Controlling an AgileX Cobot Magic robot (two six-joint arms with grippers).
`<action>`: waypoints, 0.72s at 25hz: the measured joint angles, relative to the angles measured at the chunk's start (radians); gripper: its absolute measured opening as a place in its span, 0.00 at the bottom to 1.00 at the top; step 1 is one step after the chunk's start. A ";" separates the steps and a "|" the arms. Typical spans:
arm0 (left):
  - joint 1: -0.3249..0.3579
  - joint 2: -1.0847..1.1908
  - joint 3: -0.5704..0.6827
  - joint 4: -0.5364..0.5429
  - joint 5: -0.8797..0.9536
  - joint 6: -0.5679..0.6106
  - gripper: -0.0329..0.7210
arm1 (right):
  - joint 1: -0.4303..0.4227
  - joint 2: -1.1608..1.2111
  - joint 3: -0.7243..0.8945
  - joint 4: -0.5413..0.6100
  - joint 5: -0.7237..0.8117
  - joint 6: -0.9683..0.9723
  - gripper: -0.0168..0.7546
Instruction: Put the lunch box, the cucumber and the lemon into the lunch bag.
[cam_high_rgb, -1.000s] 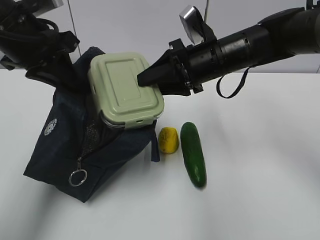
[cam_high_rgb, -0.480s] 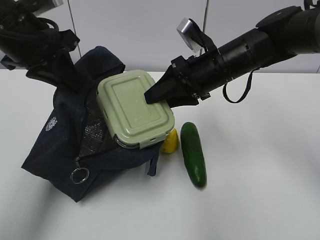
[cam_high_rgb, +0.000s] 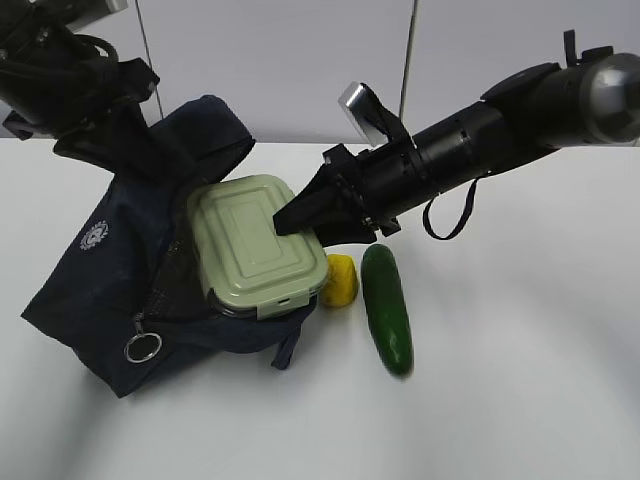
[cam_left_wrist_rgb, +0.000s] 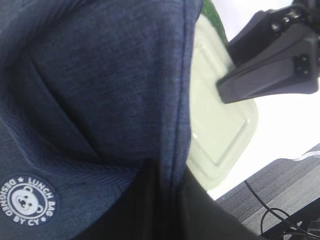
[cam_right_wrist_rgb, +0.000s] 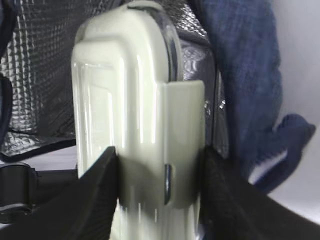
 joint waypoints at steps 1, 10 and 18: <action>0.000 0.000 0.000 -0.001 0.002 0.002 0.07 | 0.007 0.004 0.000 0.020 0.000 -0.006 0.49; 0.002 0.000 0.000 -0.012 0.006 0.005 0.07 | 0.048 0.035 -0.002 0.180 -0.016 -0.067 0.48; 0.002 0.026 -0.004 -0.034 0.024 0.025 0.07 | 0.105 0.039 -0.008 0.236 -0.109 -0.100 0.48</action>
